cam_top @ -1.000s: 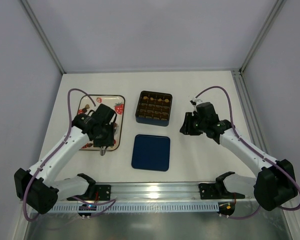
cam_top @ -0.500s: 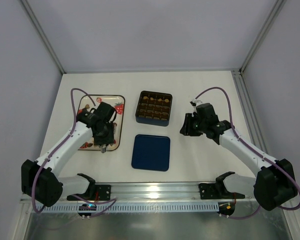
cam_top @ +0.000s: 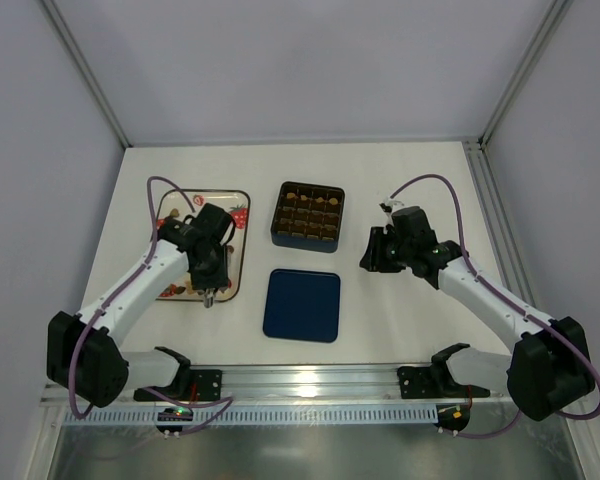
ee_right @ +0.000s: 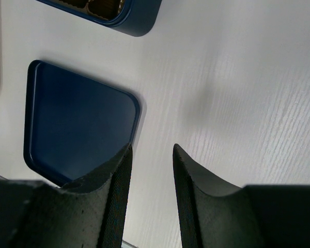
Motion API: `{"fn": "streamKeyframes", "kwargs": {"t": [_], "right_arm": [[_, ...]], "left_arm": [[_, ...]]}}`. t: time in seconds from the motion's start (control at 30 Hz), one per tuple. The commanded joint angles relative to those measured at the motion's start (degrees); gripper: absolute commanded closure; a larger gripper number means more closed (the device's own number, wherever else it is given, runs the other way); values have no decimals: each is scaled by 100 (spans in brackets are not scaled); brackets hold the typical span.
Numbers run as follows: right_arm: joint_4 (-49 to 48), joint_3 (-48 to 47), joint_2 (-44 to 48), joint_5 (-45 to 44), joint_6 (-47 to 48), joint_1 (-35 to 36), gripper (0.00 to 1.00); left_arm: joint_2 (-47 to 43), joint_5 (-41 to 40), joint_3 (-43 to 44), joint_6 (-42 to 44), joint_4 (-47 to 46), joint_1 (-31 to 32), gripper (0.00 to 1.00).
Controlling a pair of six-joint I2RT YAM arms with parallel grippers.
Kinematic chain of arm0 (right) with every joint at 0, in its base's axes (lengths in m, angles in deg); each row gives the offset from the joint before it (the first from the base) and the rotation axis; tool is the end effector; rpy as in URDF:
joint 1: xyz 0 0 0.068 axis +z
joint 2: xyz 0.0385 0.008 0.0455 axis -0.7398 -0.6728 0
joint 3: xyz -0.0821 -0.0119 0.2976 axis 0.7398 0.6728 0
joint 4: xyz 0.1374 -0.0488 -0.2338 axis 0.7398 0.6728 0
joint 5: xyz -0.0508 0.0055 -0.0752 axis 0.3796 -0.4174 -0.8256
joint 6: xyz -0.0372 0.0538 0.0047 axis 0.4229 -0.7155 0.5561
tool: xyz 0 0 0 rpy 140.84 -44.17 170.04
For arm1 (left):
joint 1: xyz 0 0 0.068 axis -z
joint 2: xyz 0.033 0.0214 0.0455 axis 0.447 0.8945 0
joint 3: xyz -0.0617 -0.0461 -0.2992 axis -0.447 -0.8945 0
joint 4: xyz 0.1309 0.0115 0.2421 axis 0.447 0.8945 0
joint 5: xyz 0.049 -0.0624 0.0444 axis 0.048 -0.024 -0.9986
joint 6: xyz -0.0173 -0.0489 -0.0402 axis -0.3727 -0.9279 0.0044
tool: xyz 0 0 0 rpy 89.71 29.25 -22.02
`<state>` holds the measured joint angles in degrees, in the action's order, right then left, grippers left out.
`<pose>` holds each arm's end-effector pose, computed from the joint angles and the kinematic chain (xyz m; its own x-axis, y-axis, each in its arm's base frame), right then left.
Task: Pack the chocolate
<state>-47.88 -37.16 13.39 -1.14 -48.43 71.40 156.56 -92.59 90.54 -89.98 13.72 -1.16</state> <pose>0.2287 0.1087 0.2512 -0.8066 0.0502 -0.5889 -0.2027 0.9125 0.3554 0.2090 -0.0920 0.2760 -0.9562 -0.1328 -0.2607 -0.1324 0.9910 -0.0192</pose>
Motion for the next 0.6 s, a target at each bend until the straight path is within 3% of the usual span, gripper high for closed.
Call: {"fn": "streamKeyframes", "kwargs": {"t": [0.0,0.27,0.57], "right_arm": [[-213,-90,-37,32,0,40,60],[-204,-108,-28,23,1,31,60],[-213,-90,-37,14,0,40,60]], "left_arm": [[-2,32,11,92,-43,-34,67],[-160,-134,318,92,238,-43,73],[-257,-214,590,100,458,-43,73]]}}
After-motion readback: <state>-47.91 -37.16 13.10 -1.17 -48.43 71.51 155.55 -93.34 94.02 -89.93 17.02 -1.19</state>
